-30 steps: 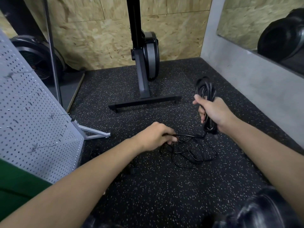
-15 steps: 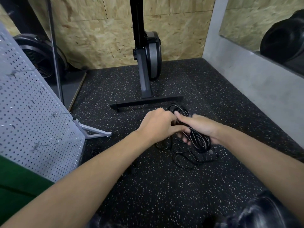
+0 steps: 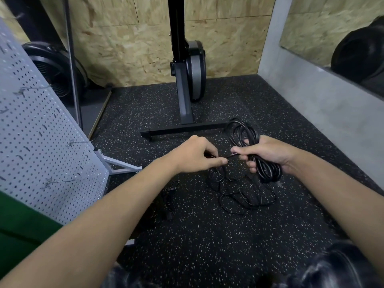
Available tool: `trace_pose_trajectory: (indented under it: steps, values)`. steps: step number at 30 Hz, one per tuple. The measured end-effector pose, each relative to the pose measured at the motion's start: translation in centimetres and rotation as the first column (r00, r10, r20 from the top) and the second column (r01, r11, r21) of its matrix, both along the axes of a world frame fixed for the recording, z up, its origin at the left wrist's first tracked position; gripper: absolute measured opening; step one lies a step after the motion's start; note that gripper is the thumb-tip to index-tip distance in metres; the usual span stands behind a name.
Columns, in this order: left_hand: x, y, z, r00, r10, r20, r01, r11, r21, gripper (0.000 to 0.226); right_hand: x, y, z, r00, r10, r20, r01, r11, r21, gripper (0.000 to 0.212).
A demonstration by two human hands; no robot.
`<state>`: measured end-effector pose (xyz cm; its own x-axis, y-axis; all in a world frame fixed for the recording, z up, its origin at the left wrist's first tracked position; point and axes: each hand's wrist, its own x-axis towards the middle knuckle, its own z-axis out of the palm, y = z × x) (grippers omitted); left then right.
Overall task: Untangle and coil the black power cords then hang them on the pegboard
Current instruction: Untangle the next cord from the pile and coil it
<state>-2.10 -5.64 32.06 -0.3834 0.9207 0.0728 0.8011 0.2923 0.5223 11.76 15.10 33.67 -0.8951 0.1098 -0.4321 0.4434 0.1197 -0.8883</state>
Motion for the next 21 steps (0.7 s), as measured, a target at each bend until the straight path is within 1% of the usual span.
trace_pose_trajectory:
  steps: [2, 4, 7, 8, 9, 10, 11, 12, 13, 14, 16, 17, 18, 21]
  values:
    - [-0.1, -0.3, 0.3, 0.997, 0.042, 0.061, -0.041, 0.999, -0.015, 0.034, 0.2, 0.1, 0.1, 1.0, -0.018, -0.017, 0.019, 0.999, 0.029, 0.03]
    - [0.3, -0.1, 0.7, 0.992, 0.088, 0.086, -0.083, 0.995, -0.058, 0.028, 0.4, -0.3, 0.4, 0.999, -0.018, -0.045, 0.021, 0.998, 0.051, 0.028]
    - [0.5, 0.3, 1.6, 0.973, 0.184, 0.141, -0.156, 0.969, -0.191, 0.02, 0.2, -1.0, 0.7, 0.993, -0.027, -0.111, 0.036, 0.996, 0.08, 0.026]
    - [0.5, 0.4, 1.8, 0.958, 0.211, 0.192, -0.156, 0.95, -0.27, 0.026, 0.2, -1.2, 0.7, 0.99, -0.042, -0.135, 0.054, 0.994, 0.09, 0.024]
    - [0.6, 0.5, 2.0, 0.93, 0.236, 0.282, -0.123, 0.922, -0.366, 0.035, 0.1, -1.2, 0.7, 0.985, -0.063, -0.159, 0.079, 0.993, 0.091, 0.02]
    - [0.8, 0.5, 2.1, 0.883, 0.263, 0.389, -0.07, 0.893, -0.444, 0.043, 0.1, -1.2, 0.5, 0.98, -0.084, -0.178, 0.1, 0.991, 0.087, 0.02]
    - [1.0, 0.5, 1.9, 0.831, 0.289, 0.476, -0.03, 0.877, -0.48, 0.049, 0.0, -1.1, 0.4, 0.977, -0.097, -0.191, 0.116, 0.989, 0.088, 0.026]
    - [1.2, 0.4, 1.6, 0.797, 0.306, 0.522, -0.023, 0.878, -0.479, 0.052, 0.0, -1.1, 0.3, 0.975, -0.1, -0.196, 0.12, 0.988, 0.093, 0.032]
    - [1.3, 0.4, 1.3, 0.789, 0.316, 0.527, -0.054, 0.89, -0.453, 0.053, -0.1, -1.1, 0.3, 0.977, -0.093, -0.192, 0.114, 0.989, 0.099, 0.036]
    - [1.3, 0.4, 0.9, 0.826, 0.308, 0.472, -0.101, 0.905, -0.414, 0.051, -0.1, -1.3, 0.2, 0.98, -0.082, -0.184, 0.102, 0.99, 0.102, 0.035]
    - [1.0, 0.3, 0.6, 0.941, 0.262, 0.214, -0.182, 0.926, -0.331, 0.049, -0.1, -1.5, 0.2, 0.985, -0.075, -0.158, 0.089, 0.992, 0.086, 0.029]
    - [0.8, 0.3, 0.3, 0.961, 0.255, 0.111, -0.216, 0.935, -0.28, 0.05, -0.1, -1.5, 0.2, 0.987, -0.085, -0.136, 0.096, 0.992, 0.077, 0.03]
    - [0.7, 0.3, 0.2, 0.959, 0.271, 0.083, -0.246, 0.941, -0.231, 0.051, -0.1, -1.6, 0.2, 0.99, -0.096, -0.108, 0.103, 0.993, 0.064, 0.031]
    - [0.5, 0.3, -0.2, 0.947, 0.288, 0.143, -0.277, 0.956, -0.094, 0.051, -0.1, -1.3, 0.1, 0.996, -0.091, -0.021, 0.092, 0.995, 0.026, 0.031]
